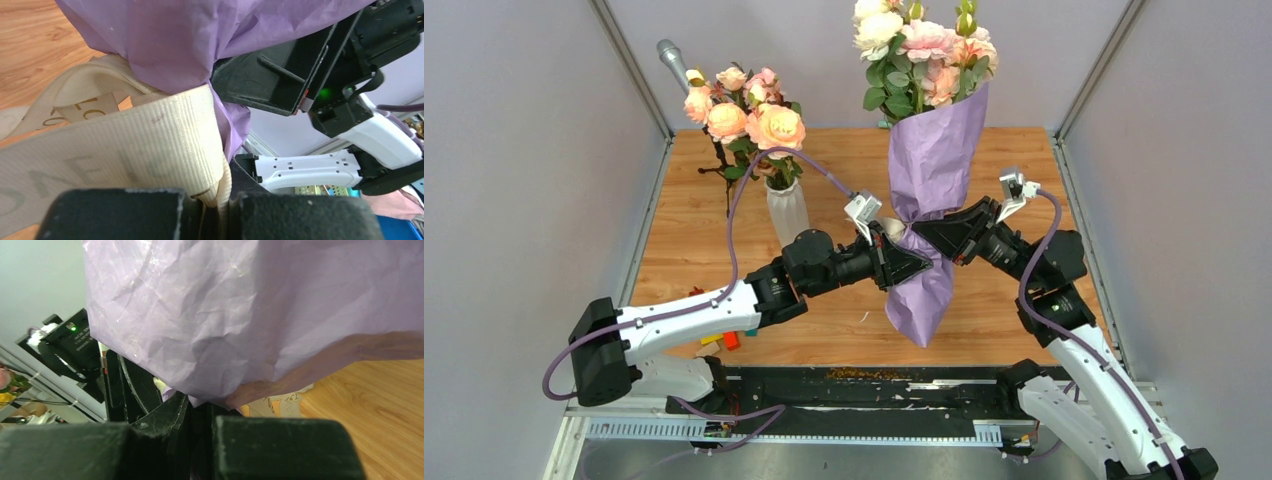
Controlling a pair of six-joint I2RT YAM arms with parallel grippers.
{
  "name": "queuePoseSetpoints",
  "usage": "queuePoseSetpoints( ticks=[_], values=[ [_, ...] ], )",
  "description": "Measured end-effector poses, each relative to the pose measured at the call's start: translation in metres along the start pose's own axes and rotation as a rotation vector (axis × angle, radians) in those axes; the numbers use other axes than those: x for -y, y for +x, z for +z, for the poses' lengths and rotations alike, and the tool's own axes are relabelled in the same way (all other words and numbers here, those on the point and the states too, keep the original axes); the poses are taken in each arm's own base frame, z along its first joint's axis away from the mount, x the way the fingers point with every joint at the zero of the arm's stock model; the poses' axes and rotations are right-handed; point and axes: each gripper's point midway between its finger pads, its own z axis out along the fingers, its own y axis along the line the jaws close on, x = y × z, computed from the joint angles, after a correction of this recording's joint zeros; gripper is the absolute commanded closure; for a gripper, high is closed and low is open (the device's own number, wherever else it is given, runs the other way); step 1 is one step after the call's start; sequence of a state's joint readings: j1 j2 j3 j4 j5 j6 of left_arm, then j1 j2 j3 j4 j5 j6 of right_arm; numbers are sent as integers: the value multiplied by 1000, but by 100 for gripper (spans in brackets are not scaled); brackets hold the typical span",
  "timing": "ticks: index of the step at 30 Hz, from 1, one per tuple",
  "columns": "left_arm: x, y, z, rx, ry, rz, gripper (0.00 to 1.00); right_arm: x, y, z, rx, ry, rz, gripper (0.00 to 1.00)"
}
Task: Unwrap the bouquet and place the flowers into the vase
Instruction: Place the fake flower at the center of the board.
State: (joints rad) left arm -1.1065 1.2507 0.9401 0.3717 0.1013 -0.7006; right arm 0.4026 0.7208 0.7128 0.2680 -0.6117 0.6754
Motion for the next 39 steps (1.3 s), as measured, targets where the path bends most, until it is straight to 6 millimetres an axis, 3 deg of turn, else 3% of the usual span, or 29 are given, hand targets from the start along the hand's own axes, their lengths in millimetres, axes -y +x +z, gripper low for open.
queuePoseSetpoints(
  ticks=[2,4,6,10,14,23,33,39],
  values=[
    [-5,2,2,-2,-19,0,100,5,1,-1,-13,32,-20,71],
    [-11,5,4,-4,-39,8,100,13,3,-3,-31,79,-40,42],
    [-24,9,4,-12,-95,29,100,20,1,-5,-32,127,-66,24],
    [-53,16,0,-25,-225,61,100,24,-11,-13,-6,204,-129,8],
    [-75,12,-3,-9,-314,73,100,30,-20,-26,22,288,-177,2],
    [-141,9,-21,-24,-556,157,100,45,-38,-54,128,464,-214,3],
    [-200,44,-57,-220,-809,331,100,86,-17,-62,86,637,-136,4],
    [-213,57,-67,-285,-874,371,100,95,-13,-70,95,689,-124,4]
  ],
)
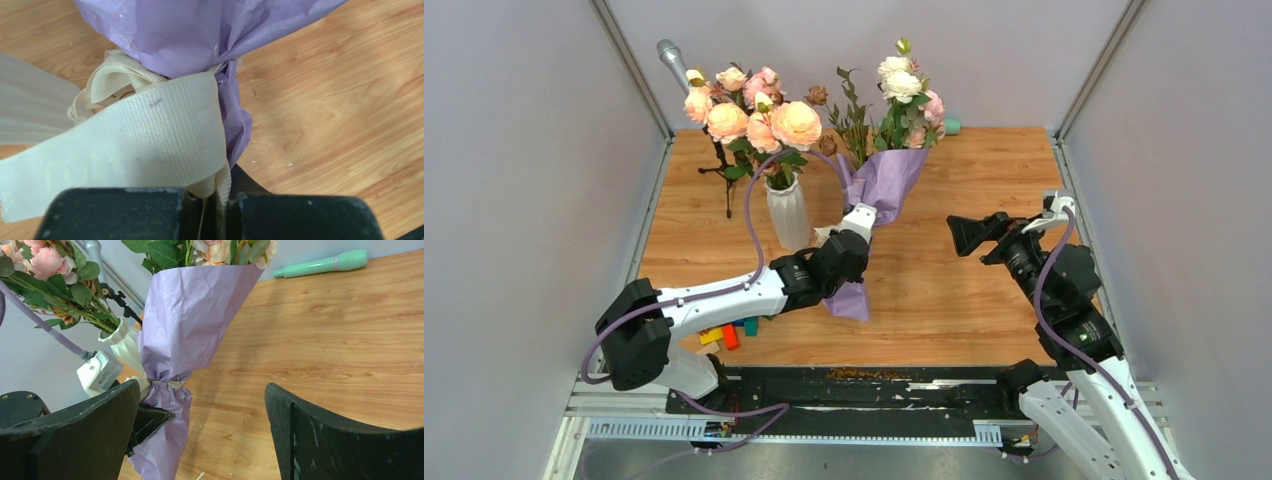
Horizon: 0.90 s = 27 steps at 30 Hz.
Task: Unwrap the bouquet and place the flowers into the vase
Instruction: Place the fake flower at the center of the board.
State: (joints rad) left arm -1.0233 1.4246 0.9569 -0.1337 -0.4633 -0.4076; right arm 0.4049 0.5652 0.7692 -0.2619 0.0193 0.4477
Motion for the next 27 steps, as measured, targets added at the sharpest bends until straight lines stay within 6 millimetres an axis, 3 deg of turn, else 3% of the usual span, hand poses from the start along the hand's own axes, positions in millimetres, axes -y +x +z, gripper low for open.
queuePoseSetpoints(
  ticks=[12,27],
  values=[
    [1,7,-2,3,-79,103,100,11,8,0,-14,48,13,5],
    [9,48,24,-147,-161,180,100,21,18,2,-48,95,18,6]
  ],
)
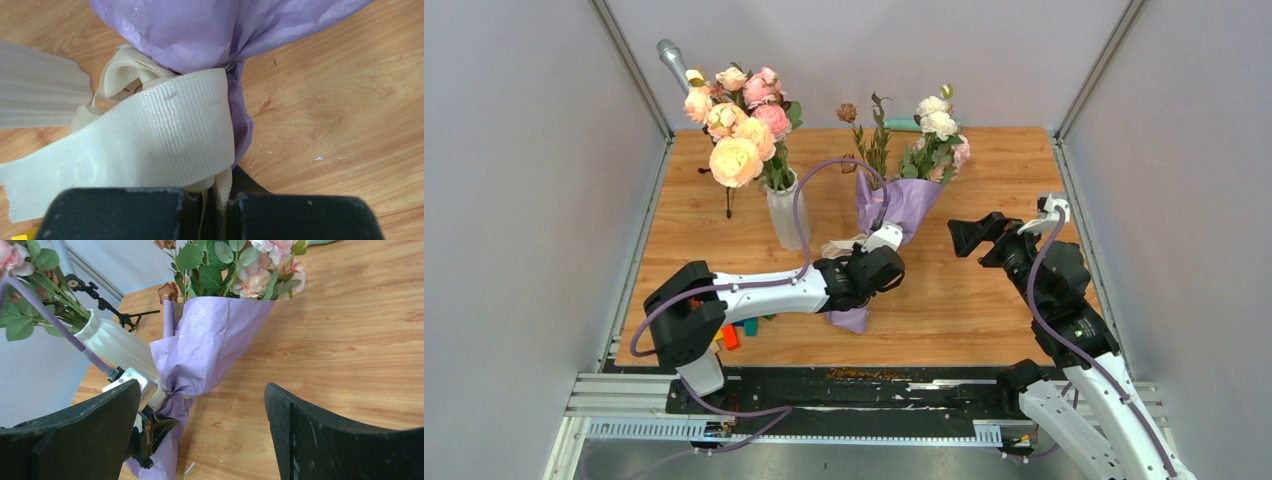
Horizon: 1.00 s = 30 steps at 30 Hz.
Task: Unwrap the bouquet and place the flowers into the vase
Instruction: Place the fake flower at the center of the board.
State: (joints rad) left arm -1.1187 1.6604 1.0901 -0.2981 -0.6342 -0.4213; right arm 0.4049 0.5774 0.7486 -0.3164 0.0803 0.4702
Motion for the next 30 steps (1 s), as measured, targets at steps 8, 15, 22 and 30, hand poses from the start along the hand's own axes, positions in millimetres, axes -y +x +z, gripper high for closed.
queuePoseSetpoints(
  ticks=[8,15,22,30],
  values=[
    [22,5,15,-58,29,-21,87,13,11,-1,-40,61,-8,6],
    [44,12,27,-109,70,-46,58,20,17,-4,-60,87,-13,7],
    [60,-2,22,-99,137,-91,25,24,20,-8,-61,100,-28,7],
    [75,-27,-11,-65,303,-147,8,30,24,-13,-84,124,-55,6]
  ],
)
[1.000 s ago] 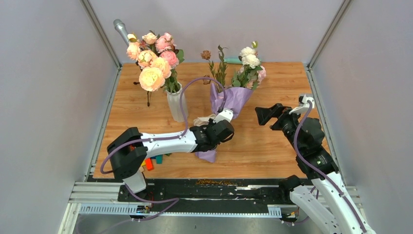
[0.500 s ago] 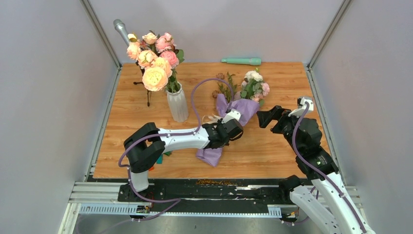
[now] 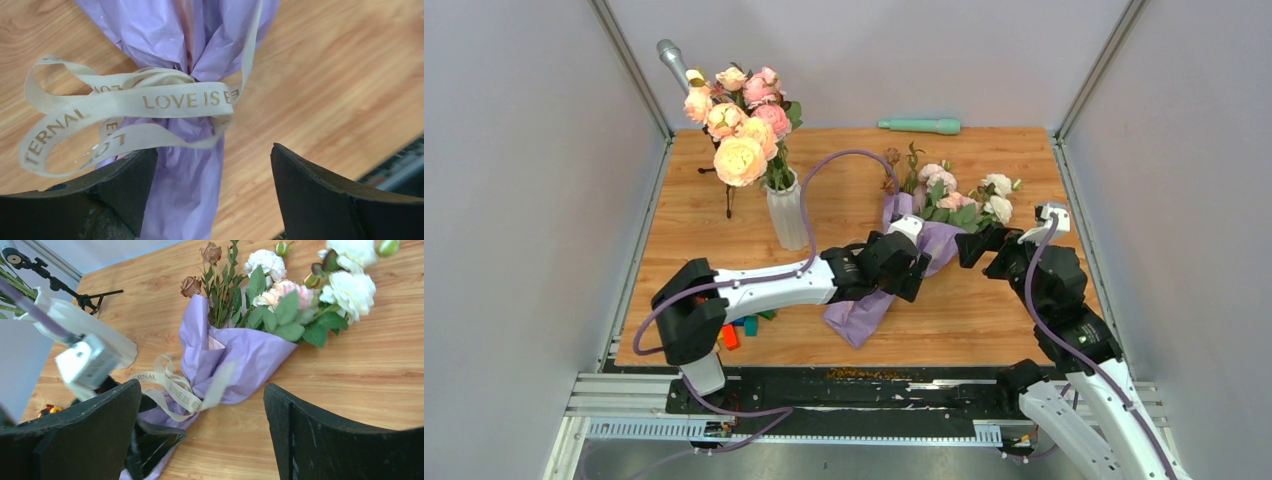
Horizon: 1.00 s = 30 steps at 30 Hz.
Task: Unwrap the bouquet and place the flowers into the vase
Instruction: Place the fake flower at the center of the board.
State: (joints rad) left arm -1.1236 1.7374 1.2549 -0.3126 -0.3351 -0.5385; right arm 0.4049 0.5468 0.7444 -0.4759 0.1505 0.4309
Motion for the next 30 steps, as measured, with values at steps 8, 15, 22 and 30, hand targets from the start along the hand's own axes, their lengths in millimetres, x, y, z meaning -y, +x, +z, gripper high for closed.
queuePoseSetpoints(
  ticks=[8,15,22,30],
  values=[
    [33,-26,-61,66,267,-13,1,-1,9,-7,-33,-7,56,6],
    [19,4,-96,53,347,-8,0,8,80,1,-225,-7,169,11],
    [-11,40,-104,11,326,-34,0,25,154,4,-389,34,301,13],
    [-51,64,-89,-39,239,-97,0,44,179,35,-365,90,389,18]
  ],
)
